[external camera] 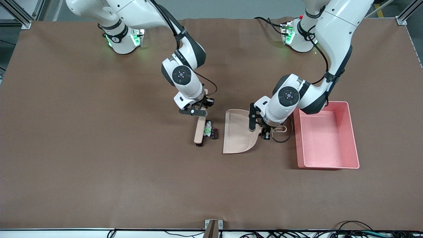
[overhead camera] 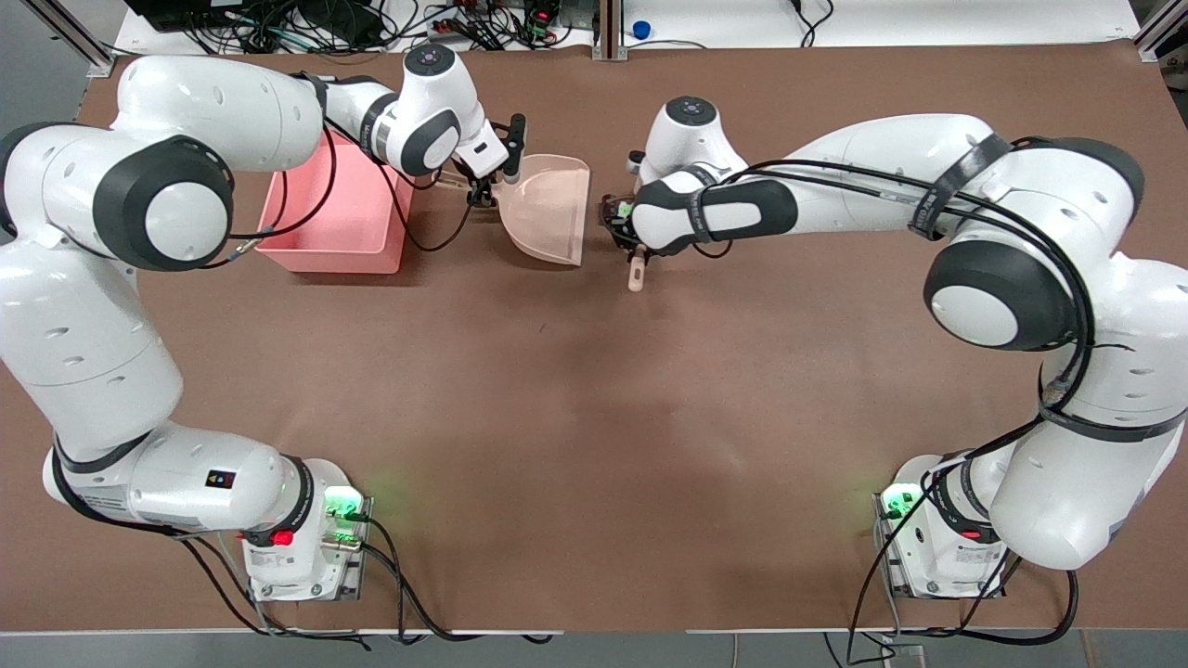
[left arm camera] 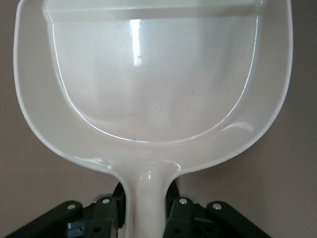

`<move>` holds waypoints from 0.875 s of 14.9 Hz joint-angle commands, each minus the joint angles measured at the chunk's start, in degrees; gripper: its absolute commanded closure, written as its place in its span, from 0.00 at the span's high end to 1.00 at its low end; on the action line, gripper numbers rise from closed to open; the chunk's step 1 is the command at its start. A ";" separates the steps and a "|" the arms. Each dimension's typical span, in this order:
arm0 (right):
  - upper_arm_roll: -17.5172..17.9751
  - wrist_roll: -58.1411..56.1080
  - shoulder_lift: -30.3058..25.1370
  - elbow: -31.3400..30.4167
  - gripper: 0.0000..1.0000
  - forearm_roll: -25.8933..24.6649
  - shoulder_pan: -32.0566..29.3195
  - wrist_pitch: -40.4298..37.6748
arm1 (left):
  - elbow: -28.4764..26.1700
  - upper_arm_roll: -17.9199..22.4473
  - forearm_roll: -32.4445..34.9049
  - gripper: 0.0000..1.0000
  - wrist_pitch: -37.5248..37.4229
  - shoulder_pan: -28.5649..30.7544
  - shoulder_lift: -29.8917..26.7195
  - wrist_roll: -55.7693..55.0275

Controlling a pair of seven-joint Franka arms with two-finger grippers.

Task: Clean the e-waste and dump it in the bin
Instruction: 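Sweep the capacitor and green switch into the dustpan with the right brush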

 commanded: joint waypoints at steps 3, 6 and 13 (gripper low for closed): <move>-0.47 1.82 4.19 6.49 0.00 -0.09 3.17 -1.23 | 1.78 -0.22 1.13 0.00 -0.74 -0.09 0.82 -1.54; -0.38 5.40 6.47 11.06 0.00 0.18 5.72 -1.23 | 1.70 -0.22 1.13 0.00 -0.74 -0.09 0.82 -1.46; -0.30 15.78 10.34 19.51 0.00 0.70 11.52 -4.74 | 1.70 -0.14 1.13 0.00 -0.74 0.26 0.82 -1.37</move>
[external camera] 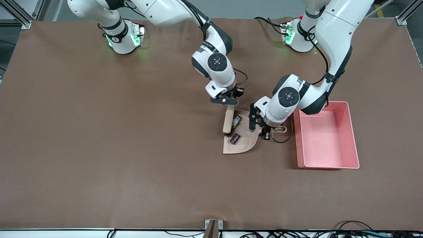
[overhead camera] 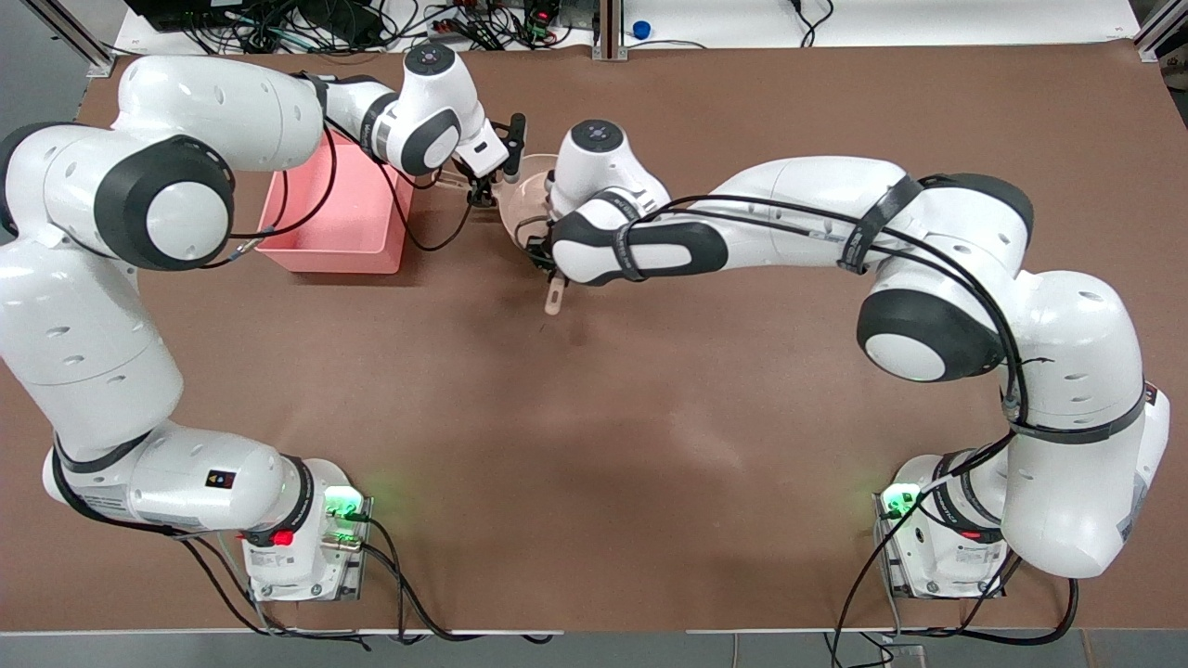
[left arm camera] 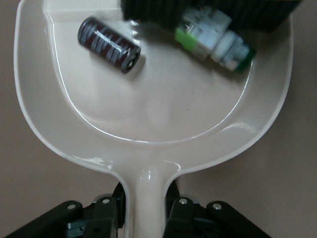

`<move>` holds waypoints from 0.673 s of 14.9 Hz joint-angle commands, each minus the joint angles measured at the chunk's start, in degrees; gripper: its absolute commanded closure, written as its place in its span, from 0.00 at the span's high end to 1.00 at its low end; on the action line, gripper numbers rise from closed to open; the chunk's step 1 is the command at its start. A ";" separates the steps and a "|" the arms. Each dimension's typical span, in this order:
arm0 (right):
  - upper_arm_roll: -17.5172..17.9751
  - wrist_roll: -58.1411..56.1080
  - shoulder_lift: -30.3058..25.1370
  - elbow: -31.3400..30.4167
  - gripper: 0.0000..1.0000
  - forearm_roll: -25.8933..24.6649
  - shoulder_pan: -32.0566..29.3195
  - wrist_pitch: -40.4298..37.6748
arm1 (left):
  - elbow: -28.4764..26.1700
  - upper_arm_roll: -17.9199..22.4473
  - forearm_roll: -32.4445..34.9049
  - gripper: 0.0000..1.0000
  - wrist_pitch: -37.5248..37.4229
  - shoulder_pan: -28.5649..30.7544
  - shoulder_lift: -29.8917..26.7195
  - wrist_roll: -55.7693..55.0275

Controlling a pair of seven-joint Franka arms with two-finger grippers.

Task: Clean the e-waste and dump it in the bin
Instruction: 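Sweep the capacitor and green switch into the dustpan with the right brush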

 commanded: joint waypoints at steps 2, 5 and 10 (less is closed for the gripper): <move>-0.13 5.22 1.14 2.99 0.00 0.78 1.38 -1.33 | 1.42 -0.15 1.13 0.00 -0.59 0.15 0.63 -1.45; -0.13 6.29 0.35 5.54 0.00 0.78 1.21 -8.17 | 1.42 -0.15 1.30 0.00 -0.42 0.85 1.16 -1.45; -0.57 6.82 -5.87 5.29 0.00 0.69 -0.37 -17.21 | 1.60 -0.33 0.51 0.00 0.29 1.82 1.25 -1.01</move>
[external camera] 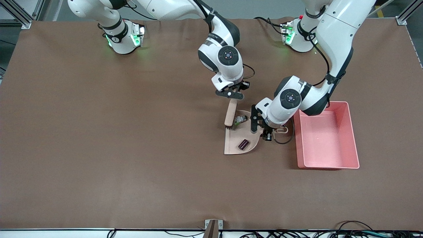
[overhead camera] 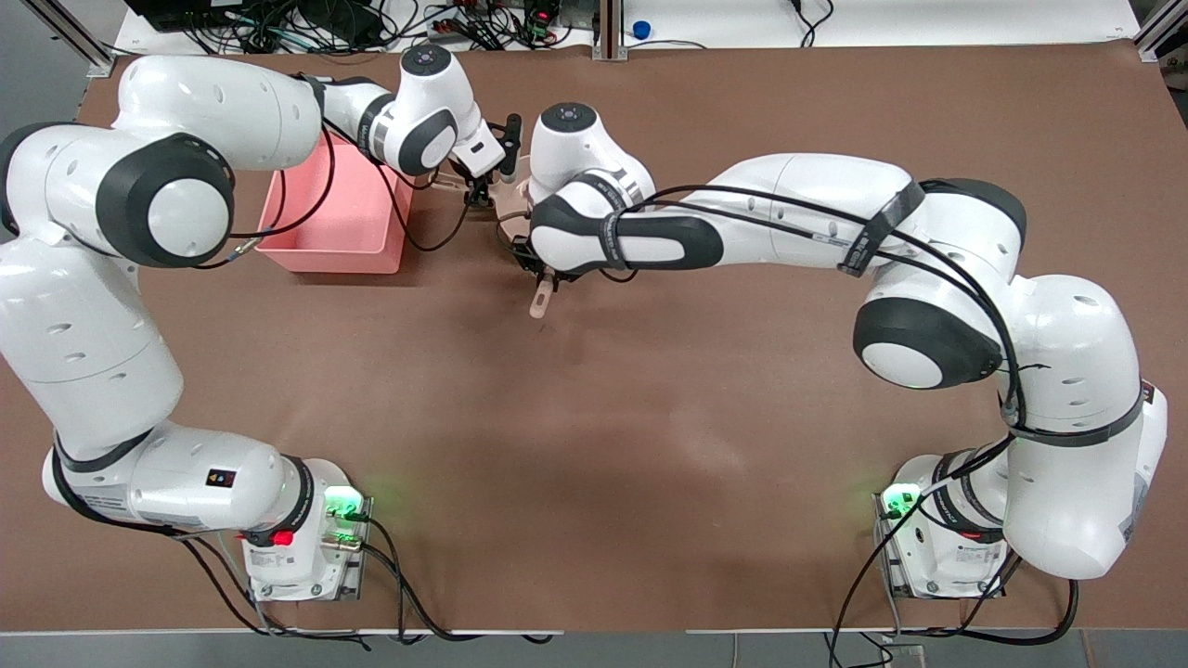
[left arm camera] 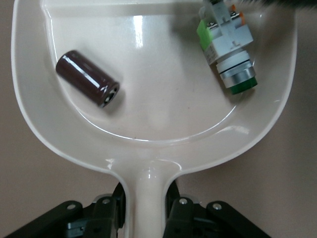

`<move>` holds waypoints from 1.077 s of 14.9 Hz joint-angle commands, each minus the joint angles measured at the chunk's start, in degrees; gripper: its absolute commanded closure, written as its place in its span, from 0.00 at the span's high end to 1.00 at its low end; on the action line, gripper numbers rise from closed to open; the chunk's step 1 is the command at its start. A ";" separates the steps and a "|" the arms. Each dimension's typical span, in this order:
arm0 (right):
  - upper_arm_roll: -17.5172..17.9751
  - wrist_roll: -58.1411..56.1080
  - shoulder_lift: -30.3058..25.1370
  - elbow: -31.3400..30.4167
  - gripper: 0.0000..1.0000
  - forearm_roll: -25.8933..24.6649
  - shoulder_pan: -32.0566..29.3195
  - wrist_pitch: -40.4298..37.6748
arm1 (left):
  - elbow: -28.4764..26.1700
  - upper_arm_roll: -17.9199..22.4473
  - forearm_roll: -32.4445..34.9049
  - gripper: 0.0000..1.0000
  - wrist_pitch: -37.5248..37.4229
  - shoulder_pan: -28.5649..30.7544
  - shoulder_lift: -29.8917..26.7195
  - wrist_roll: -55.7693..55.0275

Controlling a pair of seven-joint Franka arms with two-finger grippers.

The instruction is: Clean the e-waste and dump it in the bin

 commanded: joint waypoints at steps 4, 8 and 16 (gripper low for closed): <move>-0.14 0.22 -13.01 -2.44 0.00 0.58 -7.29 -13.31 | 3.22 -1.80 0.34 0.00 0.79 1.04 1.74 -0.83; -0.14 -7.05 -22.05 -11.83 0.00 0.31 -16.07 -13.85 | 3.66 -3.48 0.34 0.00 3.25 1.04 2.27 -0.66; -0.23 -36.21 -36.92 -37.31 0.00 -1.44 -38.66 -10.96 | 3.66 -9.88 -0.89 0.00 4.31 6.65 2.71 -0.22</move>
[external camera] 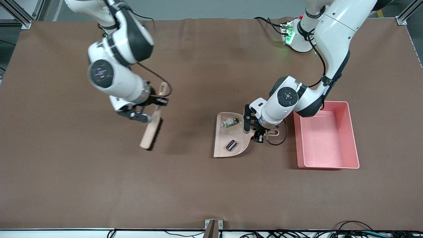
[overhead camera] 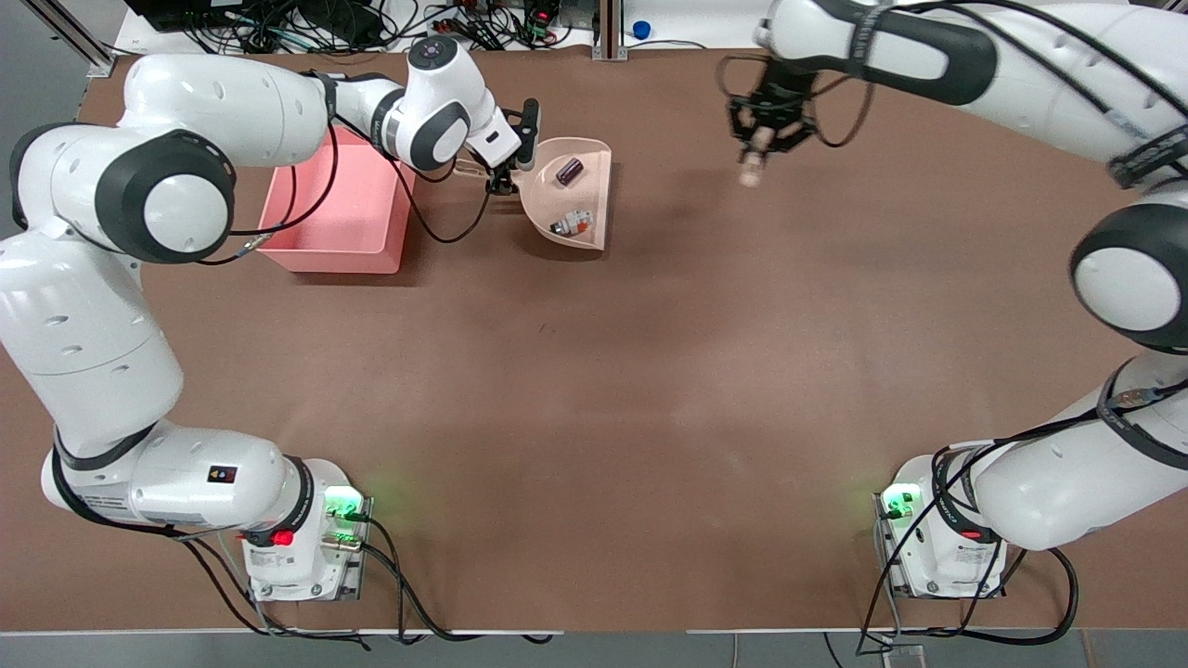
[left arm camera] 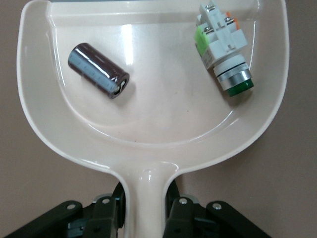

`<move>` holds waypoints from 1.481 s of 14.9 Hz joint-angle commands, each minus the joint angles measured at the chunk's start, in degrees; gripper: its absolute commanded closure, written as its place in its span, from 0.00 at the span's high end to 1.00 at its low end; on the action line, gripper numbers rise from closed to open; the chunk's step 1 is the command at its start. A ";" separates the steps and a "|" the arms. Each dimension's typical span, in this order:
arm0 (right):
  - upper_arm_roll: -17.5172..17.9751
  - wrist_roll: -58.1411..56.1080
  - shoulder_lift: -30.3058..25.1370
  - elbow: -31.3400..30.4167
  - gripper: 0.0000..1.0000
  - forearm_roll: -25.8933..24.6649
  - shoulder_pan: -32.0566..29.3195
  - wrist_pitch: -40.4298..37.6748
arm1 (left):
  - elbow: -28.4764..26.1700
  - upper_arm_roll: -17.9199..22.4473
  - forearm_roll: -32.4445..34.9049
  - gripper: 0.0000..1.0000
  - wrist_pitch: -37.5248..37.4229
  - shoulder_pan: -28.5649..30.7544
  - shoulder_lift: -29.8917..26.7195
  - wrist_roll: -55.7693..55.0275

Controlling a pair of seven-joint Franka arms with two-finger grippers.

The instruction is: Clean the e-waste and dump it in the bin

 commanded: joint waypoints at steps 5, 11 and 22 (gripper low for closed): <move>1.33 -23.10 -12.08 -27.03 0.00 -3.17 -15.94 14.79 | 1.68 -7.23 -2.14 0.00 0.54 6.03 0.47 -0.30; 1.33 -31.38 -11.73 -37.42 0.00 -7.82 -22.88 25.97 | 4.93 -14.33 -3.29 0.00 -0.25 13.83 -1.20 -0.39; 1.33 -40.98 -11.73 -44.82 0.35 -8.18 -30.11 34.33 | 12.94 -28.15 -3.37 0.00 -16.49 37.04 -4.62 -0.21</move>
